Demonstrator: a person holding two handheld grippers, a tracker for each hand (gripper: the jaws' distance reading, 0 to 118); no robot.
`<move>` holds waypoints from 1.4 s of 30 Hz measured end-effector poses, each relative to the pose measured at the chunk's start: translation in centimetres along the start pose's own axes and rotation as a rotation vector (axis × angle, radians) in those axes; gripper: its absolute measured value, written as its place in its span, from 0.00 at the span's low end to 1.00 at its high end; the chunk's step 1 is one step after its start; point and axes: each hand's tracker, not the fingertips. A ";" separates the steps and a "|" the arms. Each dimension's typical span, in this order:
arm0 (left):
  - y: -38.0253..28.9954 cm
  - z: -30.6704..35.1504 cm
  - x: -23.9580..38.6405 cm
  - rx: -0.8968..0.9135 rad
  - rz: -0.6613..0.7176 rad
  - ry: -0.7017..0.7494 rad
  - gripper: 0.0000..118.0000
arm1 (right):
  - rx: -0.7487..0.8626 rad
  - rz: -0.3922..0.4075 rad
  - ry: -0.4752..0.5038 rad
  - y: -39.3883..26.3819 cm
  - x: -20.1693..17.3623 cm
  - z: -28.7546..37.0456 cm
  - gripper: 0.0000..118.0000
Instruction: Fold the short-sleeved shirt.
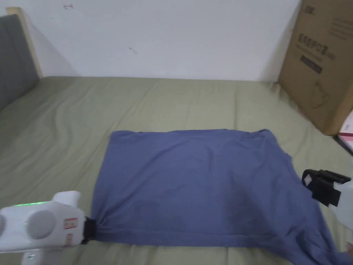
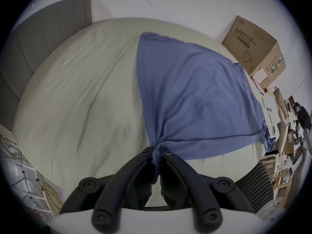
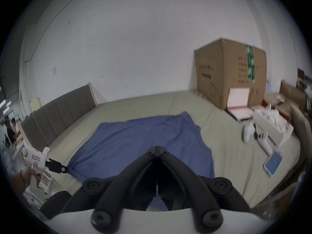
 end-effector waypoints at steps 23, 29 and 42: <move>0.0 2.2 -0.4 -0.016 0.065 -0.051 0.06 | -0.728 0.030 -0.071 -6.4 9.5 -2.4 0.03; -0.4 3.2 -1.2 -0.021 0.128 -0.095 0.06 | -0.738 0.021 -0.055 -5.3 9.4 0.1 0.03; 6.4 1.8 -2.5 0.058 0.374 -0.187 0.06 | -0.568 -0.068 -0.019 5.5 9.5 -4.7 0.03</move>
